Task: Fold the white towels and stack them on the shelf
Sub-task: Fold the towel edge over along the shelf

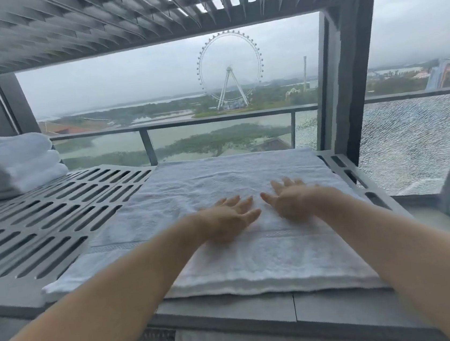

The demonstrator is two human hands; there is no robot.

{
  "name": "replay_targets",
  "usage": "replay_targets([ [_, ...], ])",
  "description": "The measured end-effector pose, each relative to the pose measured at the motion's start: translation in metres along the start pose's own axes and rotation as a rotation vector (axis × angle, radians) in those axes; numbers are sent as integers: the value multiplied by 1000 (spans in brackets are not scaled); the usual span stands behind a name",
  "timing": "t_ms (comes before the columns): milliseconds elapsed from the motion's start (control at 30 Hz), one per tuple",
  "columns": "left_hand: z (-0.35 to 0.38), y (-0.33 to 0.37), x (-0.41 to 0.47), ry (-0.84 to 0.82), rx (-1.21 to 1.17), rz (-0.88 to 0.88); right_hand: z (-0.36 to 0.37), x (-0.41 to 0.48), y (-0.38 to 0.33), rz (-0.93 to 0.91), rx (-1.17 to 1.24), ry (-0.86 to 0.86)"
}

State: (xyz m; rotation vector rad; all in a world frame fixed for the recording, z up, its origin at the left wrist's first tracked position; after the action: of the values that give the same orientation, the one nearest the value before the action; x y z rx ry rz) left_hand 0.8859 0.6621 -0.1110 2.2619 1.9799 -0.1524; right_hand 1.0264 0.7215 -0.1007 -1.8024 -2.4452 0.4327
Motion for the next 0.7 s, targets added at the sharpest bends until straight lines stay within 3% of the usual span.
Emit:
replay_targets([
  [167,-19,-37,16,135,42,-102,6,6,-20,-230,68,38],
  [367,-2,-48,15,146,25,-62,19,3,-9,-167,37,7],
  [533,-15,-61,42,105,19,-84,-3,33,-40,-127,101,52],
  [700,-19,-79,61,146,46,-31,11,53,-41,-63,8,16],
])
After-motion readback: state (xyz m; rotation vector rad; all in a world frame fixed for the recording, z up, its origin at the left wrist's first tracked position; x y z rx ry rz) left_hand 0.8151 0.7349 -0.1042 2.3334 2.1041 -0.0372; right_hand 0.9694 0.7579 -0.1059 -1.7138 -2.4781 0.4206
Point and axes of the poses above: each hand's wrist, its own x-axis towards the middle knuckle, its own z-axis out of the palm, y = z × x, the point moved 7 cm from there along x, towards the middle knuckle, and after that the axes turned 7 degrees about x, right-handed, at the moved point
